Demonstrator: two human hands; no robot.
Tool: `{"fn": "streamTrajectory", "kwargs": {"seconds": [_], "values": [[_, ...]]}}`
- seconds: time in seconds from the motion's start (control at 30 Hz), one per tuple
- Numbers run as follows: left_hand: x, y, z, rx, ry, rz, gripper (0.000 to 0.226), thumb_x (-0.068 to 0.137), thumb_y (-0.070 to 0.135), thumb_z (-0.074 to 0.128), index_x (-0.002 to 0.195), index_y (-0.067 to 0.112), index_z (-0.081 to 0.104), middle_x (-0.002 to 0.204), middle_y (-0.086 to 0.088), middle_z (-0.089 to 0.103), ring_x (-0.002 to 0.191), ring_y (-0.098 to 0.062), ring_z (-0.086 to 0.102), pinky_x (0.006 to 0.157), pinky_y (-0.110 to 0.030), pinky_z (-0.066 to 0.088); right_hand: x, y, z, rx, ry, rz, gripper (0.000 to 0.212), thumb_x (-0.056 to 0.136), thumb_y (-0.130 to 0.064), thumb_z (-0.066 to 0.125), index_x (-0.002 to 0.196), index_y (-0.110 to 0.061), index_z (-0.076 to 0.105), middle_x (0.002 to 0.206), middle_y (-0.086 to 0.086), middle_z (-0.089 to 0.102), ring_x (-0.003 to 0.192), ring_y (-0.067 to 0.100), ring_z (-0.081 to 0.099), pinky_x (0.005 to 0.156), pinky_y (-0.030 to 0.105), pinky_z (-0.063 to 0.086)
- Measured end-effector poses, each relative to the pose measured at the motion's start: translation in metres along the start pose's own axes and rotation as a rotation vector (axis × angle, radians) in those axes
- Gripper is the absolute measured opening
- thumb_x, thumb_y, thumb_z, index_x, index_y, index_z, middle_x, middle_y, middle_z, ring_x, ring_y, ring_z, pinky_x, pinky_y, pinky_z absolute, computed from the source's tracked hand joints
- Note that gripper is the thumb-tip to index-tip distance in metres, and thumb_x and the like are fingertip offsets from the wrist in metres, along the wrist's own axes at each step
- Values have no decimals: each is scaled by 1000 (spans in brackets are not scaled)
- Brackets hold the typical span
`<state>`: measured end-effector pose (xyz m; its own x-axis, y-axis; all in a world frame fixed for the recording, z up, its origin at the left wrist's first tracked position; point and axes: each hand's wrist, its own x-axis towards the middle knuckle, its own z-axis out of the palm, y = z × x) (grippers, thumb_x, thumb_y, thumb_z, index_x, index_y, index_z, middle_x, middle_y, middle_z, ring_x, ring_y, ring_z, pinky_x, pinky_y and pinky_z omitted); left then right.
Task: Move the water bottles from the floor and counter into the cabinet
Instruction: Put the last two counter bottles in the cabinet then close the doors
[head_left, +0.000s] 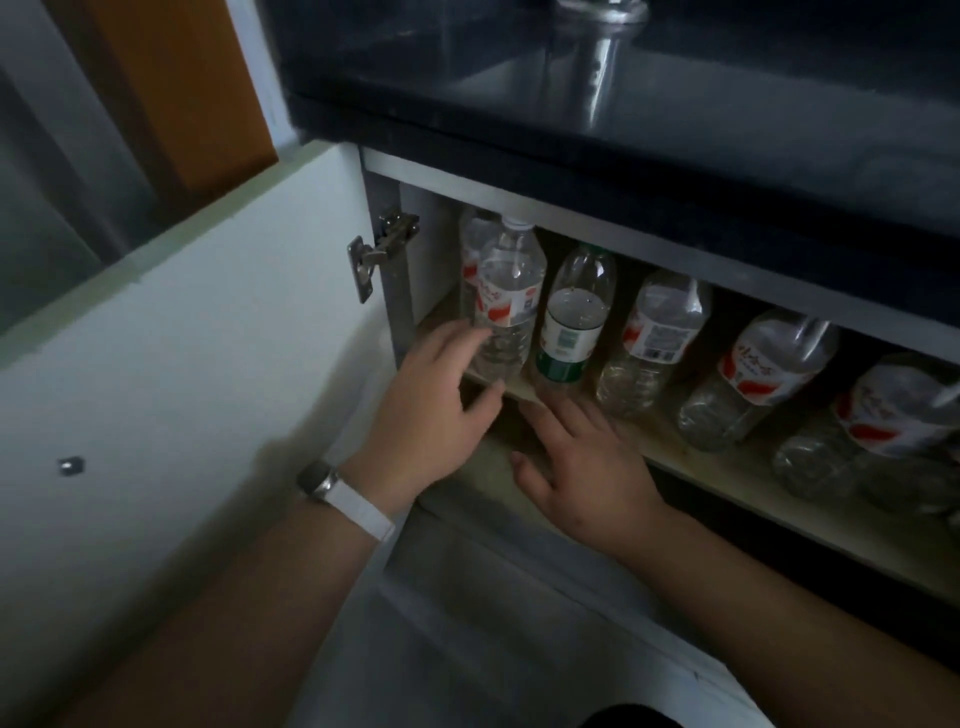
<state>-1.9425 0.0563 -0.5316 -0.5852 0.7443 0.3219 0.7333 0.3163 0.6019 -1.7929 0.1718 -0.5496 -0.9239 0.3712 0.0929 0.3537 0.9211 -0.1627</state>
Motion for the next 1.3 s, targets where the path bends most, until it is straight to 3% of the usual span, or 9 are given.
{"fn": "streamTrajectory", "kwargs": {"seconds": [0.13,0.23,0.53,0.67,0.9,1.17,1.23,1.3], "values": [[-36,18,-34,230,-160,-5,58,91,48,51,142,21,49,148,-4,45,136,-25,38,112,-48,35,-21,-14,-47,-18,-119,10,58,88,-53,43,132,-17,55,136,9,54,123,30,50,99,47,43],[-52,43,-68,334,-269,-24,59,92,51,50,143,22,48,151,-7,44,139,-31,37,113,-55,32,-40,-25,-92,-37,-187,12,57,85,-52,44,126,-15,60,130,11,59,117,33,55,96,46,45],[-80,127,-174,491,-441,3,54,91,43,58,141,22,52,149,-8,47,139,-31,42,112,-50,32,-97,-60,-222,-4,-334,100,55,85,-50,39,123,-16,61,125,10,61,112,30,60,91,46,49],[-92,143,-221,546,-461,-31,54,91,42,56,140,19,53,149,-12,48,139,-34,41,112,-53,33,-121,-73,-267,20,-416,151,57,93,-51,32,140,-20,44,142,3,44,133,23,38,108,41,31],[-122,147,-283,614,-519,-130,62,91,43,60,146,17,46,156,-16,35,146,-36,28,117,-55,25,-176,-100,-319,37,-429,256,54,97,-48,38,145,-24,37,153,-2,32,141,19,26,115,36,17],[-168,138,-306,472,-654,-509,80,95,39,55,157,20,8,166,-10,-4,152,-34,-2,121,-54,15,-265,-110,-321,58,-510,558,59,98,-52,33,149,-23,27,155,-1,26,141,19,25,113,37,22],[-175,142,-305,402,-668,-581,82,94,34,59,158,18,10,166,-11,-5,151,-38,0,120,-54,18,-297,-108,-318,59,-550,618,60,97,-51,34,149,-23,26,156,-1,26,141,19,25,113,38,22],[-177,147,-305,368,-620,-600,79,93,29,61,156,13,16,164,-12,5,147,-40,15,117,-53,27,-326,-105,-318,43,-534,666,59,96,-49,35,147,-21,28,154,0,28,140,20,27,113,38,23]]}}
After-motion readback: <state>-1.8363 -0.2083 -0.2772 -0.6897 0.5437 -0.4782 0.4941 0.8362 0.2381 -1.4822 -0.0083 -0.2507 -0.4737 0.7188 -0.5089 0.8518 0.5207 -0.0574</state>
